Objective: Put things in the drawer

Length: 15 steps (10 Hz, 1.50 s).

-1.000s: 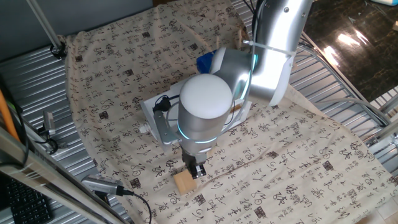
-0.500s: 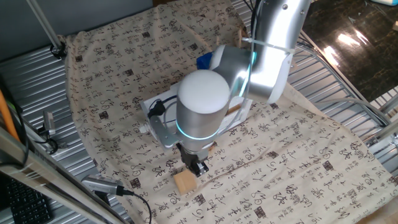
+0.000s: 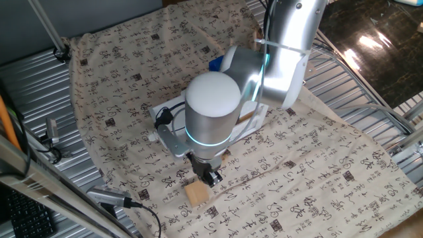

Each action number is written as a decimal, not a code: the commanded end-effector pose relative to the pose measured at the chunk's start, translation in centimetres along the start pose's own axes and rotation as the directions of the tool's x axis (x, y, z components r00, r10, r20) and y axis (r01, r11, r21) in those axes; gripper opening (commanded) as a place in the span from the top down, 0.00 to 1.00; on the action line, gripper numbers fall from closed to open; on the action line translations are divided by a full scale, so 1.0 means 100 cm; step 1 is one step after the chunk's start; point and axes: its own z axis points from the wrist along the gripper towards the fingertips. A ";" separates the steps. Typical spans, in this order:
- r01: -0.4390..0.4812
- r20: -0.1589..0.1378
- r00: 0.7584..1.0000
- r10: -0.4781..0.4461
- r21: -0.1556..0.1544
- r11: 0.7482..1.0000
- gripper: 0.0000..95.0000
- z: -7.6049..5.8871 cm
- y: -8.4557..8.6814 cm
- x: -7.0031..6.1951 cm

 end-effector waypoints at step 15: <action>-0.152 -0.010 0.988 0.152 0.037 0.988 1.00 0.044 0.011 -0.025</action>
